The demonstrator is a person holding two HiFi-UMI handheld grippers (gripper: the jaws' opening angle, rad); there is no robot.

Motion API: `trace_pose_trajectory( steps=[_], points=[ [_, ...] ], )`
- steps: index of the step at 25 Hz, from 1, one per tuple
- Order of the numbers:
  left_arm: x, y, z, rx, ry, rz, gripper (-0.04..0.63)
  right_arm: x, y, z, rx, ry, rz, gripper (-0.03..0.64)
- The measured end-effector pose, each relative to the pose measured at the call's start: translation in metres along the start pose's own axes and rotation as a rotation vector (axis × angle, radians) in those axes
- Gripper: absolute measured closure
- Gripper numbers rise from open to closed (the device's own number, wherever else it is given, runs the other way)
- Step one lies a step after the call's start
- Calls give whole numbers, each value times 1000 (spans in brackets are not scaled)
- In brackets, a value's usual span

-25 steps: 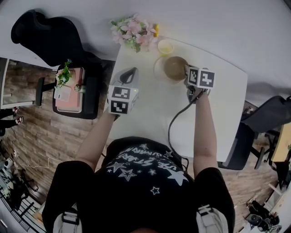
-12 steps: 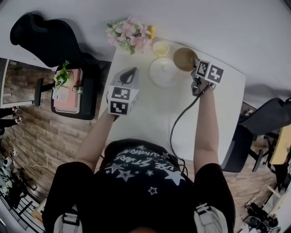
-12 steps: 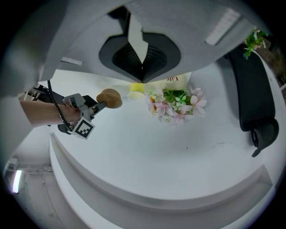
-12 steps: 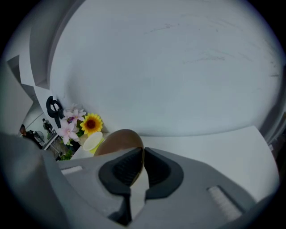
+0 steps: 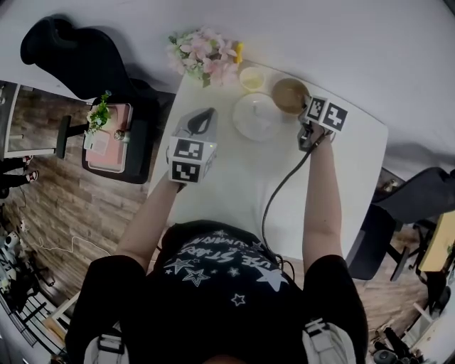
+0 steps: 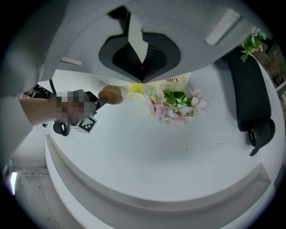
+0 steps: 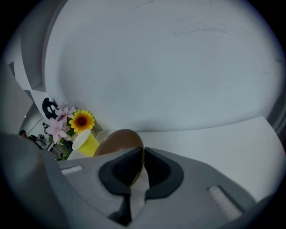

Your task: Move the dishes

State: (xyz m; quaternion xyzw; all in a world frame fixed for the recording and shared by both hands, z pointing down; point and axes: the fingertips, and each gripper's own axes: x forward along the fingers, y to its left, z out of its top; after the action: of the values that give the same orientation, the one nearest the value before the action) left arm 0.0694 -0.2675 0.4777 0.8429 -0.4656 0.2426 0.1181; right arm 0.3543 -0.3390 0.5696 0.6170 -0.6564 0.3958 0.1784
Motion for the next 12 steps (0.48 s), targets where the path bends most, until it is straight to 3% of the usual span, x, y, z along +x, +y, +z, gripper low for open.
trace_pose_trajectory(
  steps=[5, 12],
  points=[
    [-3, 1, -4, -3, 16, 30, 586, 3, -2, -1, -21, 2, -11, 586],
    [-14, -4, -1, 11, 8, 62, 585, -4, 1, -2, -63, -9, 22, 465]
  ],
)
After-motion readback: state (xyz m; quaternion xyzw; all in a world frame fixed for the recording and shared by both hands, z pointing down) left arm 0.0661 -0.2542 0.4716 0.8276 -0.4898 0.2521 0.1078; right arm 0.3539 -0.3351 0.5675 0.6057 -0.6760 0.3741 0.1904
